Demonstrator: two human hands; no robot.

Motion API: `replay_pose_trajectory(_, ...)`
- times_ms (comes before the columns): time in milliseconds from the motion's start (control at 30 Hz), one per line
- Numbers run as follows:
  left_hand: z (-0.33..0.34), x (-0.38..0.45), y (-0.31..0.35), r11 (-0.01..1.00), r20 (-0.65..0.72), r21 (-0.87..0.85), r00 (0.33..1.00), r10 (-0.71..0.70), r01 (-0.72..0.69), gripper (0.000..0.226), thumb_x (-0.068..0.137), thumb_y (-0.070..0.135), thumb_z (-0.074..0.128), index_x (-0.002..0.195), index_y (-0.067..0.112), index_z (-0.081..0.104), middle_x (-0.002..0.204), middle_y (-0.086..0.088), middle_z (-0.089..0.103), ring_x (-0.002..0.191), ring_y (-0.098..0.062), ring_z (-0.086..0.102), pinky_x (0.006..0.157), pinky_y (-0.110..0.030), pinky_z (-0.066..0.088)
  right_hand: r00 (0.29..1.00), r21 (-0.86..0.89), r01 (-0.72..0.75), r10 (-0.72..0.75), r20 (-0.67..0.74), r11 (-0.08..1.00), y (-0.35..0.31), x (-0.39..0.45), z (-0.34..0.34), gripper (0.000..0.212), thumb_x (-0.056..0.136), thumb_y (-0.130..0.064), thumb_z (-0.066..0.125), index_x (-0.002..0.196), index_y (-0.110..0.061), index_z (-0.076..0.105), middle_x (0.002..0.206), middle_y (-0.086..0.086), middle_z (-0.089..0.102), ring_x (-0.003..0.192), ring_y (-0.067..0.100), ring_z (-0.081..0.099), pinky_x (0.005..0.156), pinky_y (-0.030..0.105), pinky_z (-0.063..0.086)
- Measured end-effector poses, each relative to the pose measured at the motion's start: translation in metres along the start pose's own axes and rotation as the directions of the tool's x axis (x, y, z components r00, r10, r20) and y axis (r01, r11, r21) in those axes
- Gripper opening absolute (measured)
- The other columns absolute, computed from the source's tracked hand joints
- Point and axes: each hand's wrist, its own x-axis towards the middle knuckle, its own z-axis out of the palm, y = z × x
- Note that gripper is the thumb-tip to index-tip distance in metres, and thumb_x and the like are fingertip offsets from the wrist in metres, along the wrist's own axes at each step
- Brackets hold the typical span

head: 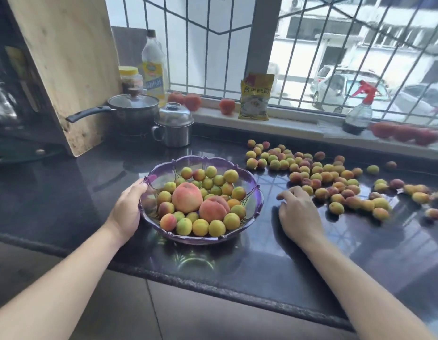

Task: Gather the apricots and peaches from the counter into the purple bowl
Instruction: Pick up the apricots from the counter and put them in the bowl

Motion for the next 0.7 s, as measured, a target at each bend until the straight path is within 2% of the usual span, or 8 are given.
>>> replay_pose_trajectory(67, 0.007, -0.004, 0.007, 0.999, 0.024, 0.013, 0.999, -0.042, 0.041, 0.039, 0.112, 0.022, 0.034, 0.114, 0.019, 0.074, 0.104, 0.002, 0.083, 0.113, -0.028, 0.071, 0.094, -0.038, 0.055, 0.997, -0.115, -0.022, 0.013, -0.08, 0.993, 0.007, 0.001, 0.0, 0.024, 0.085, 0.001, 0.06, 0.104, -0.003, 0.074, 0.108, 0.013, 0.064, 0.101, 0.031, 0.052, 0.087, 0.041, 0.046)
replay_pose_trajectory(133, 0.014, -0.007, 0.011, 0.997, 0.057, 0.063, 0.997, -0.051, 0.048, 0.038, 0.103, 0.032, 0.042, 0.112, 0.018, 0.076, 0.108, -0.003, 0.082, 0.115, -0.032, 0.072, 0.098, -0.043, 0.055, 0.988, -0.219, -0.077, 0.045, -0.148, 0.973, 0.016, 0.002, -0.004, 0.03, 0.084, -0.001, 0.06, 0.11, -0.004, 0.074, 0.114, 0.015, 0.066, 0.107, 0.034, 0.05, 0.092, 0.048, 0.045)
replay_pose_trajectory(233, 0.029, -0.011, 0.014, 0.986, 0.103, 0.151, 0.991, -0.081, 0.065, 0.042, 0.09, 0.04, 0.042, 0.103, 0.024, 0.08, 0.106, -0.006, 0.081, 0.109, -0.035, 0.072, 0.101, -0.051, 0.053, 0.983, -0.305, -0.183, 0.176, -0.051, 0.935, 0.03, 0.01, -0.008, 0.045, 0.092, -0.013, 0.053, 0.136, -0.017, 0.06, 0.143, 0.015, 0.052, 0.133, 0.039, 0.035, 0.116, 0.054, 0.024)
replay_pose_trajectory(300, 0.042, -0.016, 0.014, 0.978, 0.108, 0.2, 0.991, -0.082, 0.06, 0.039, 0.088, 0.044, 0.043, 0.097, 0.03, 0.078, 0.099, -0.001, 0.08, 0.105, -0.037, 0.069, 0.097, -0.054, 0.051, 0.964, -0.338, -0.236, 0.264, 0.037, 0.911, 0.035, 0.017, -0.008, 0.05, 0.096, -0.021, 0.043, 0.145, -0.025, 0.048, 0.152, 0.014, 0.042, 0.138, 0.04, 0.025, 0.121, 0.055, 0.009)
replay_pose_trajectory(367, 0.054, -0.023, 0.012, 0.978, 0.068, 0.202, 0.996, -0.057, 0.042, 0.04, 0.086, 0.045, 0.043, 0.099, 0.027, 0.075, 0.099, 0.001, 0.078, 0.105, -0.031, 0.069, 0.095, -0.051, 0.052, 0.963, -0.371, -0.228, 0.265, 0.052, 0.9, 0.037, 0.022, -0.006, 0.046, 0.096, -0.022, 0.042, 0.142, -0.025, 0.049, 0.147, 0.014, 0.045, 0.136, 0.041, 0.029, 0.122, 0.057, 0.007)
replay_pose_trajectory(467, 0.069, -0.042, 0.012, 0.981, -0.043, 0.192, 0.998, 0.036, -0.027, 0.035, 0.085, 0.039, 0.042, 0.097, 0.019, 0.067, 0.095, -0.001, 0.072, 0.095, -0.022, 0.065, 0.08, -0.037, 0.047, 0.975, -0.367, -0.21, 0.224, -0.004, 0.906, 0.036, 0.03, -0.004, 0.038, 0.096, -0.019, 0.044, 0.132, -0.022, 0.057, 0.134, 0.015, 0.053, 0.131, 0.041, 0.036, 0.122, 0.059, 0.006)
replay_pose_trajectory(567, 0.065, -0.05, 0.011, 0.953, -0.046, 0.29, 0.993, 0.105, -0.087, 0.03, 0.085, 0.039, 0.044, 0.089, 0.012, 0.055, 0.084, -0.012, 0.063, 0.081, -0.025, 0.057, 0.075, -0.043, 0.045, 0.97, -0.336, -0.236, 0.24, -0.032, 0.912, 0.037, 0.035, -0.002, 0.033, 0.098, -0.015, 0.044, 0.126, -0.02, 0.061, 0.129, 0.016, 0.057, 0.13, 0.042, 0.038, 0.122, 0.06, 0.005)
replay_pose_trajectory(700, 0.05, -0.056, 0.013, 0.909, -0.058, 0.372, 0.973, 0.224, -0.187, 0.038, 0.092, 0.037, 0.04, 0.066, 0.011, 0.049, 0.06, 0.003, 0.053, 0.059, -0.01, 0.045, 0.06, -0.026, 0.039, 0.977, -0.312, -0.208, 0.182, -0.11, 0.927, 0.04, 0.035, 0.002, 0.021, 0.099, -0.011, 0.053, 0.116, -0.016, 0.065, 0.118, 0.017, 0.061, 0.123, 0.04, 0.045, 0.121, 0.06, 0.012)
